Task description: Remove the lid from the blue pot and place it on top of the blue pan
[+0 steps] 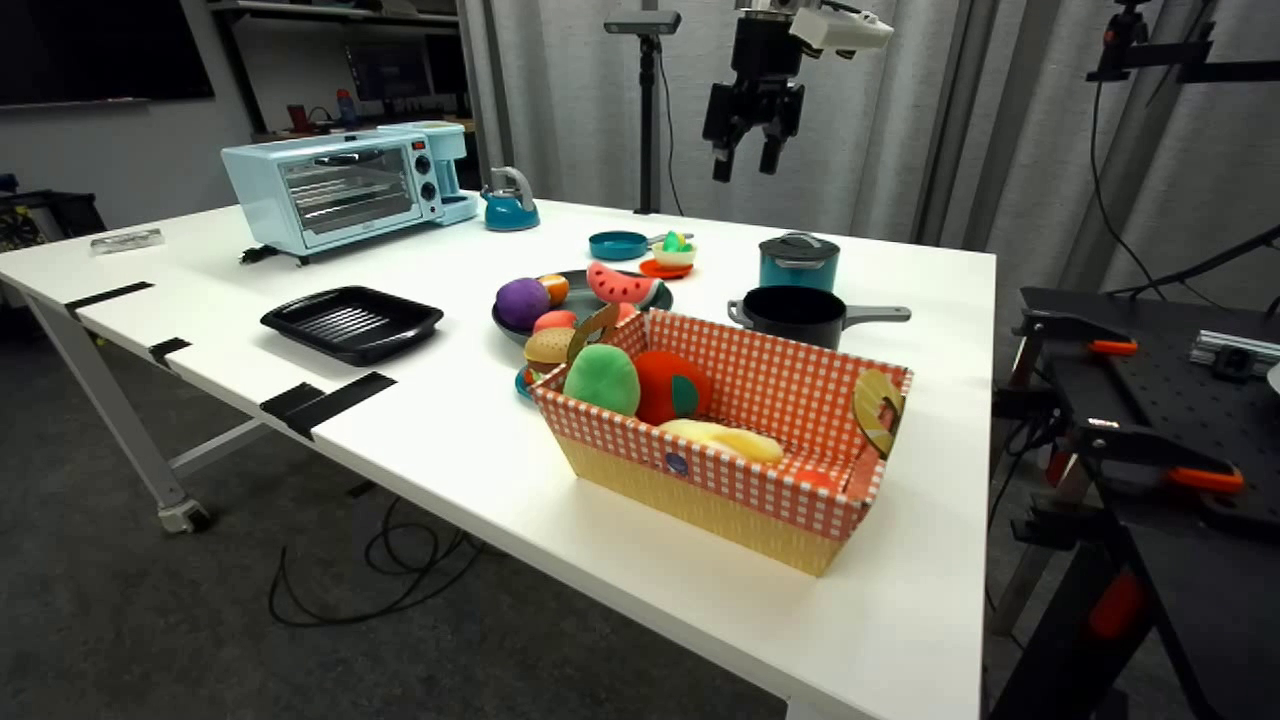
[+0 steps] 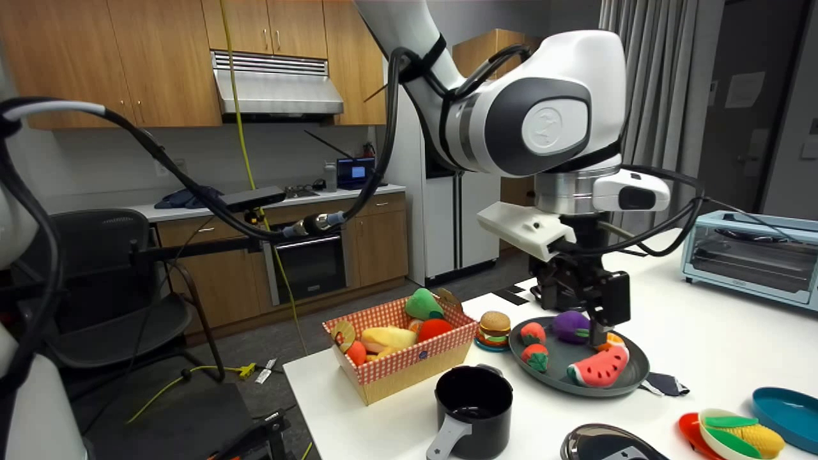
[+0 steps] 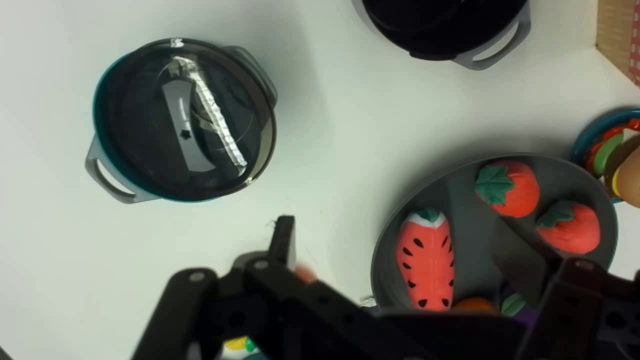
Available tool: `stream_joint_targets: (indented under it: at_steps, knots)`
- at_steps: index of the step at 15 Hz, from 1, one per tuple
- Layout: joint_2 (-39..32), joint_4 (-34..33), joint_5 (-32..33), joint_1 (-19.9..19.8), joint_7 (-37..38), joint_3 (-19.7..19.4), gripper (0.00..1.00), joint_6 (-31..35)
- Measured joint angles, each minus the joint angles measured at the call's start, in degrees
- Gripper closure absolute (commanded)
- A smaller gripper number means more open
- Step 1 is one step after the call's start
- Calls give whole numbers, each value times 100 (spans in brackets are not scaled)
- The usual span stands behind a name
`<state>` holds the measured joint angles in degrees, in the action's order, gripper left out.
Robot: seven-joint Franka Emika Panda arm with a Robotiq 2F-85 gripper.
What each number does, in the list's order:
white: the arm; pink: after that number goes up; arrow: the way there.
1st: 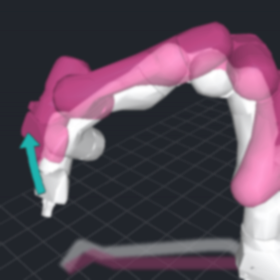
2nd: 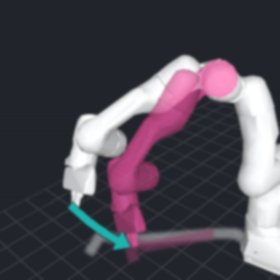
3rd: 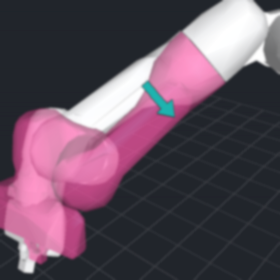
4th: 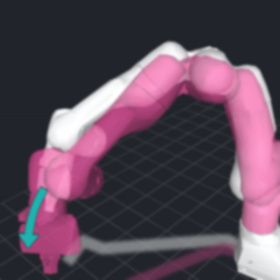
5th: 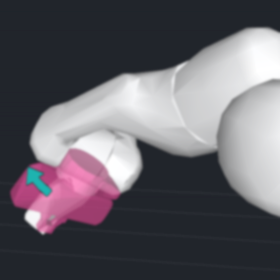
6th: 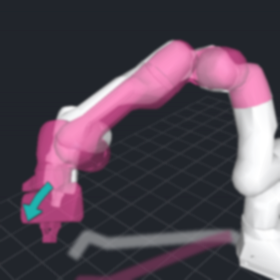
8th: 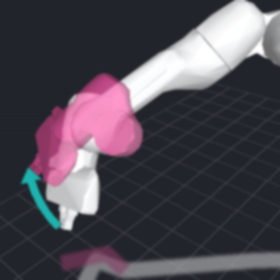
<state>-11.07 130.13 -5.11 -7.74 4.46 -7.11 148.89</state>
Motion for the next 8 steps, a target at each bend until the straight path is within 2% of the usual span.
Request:
stream_joint_targets:
  at_steps: [8]
  knots:
    - [-153,-57,-72,-359,-276,-189,0,3]
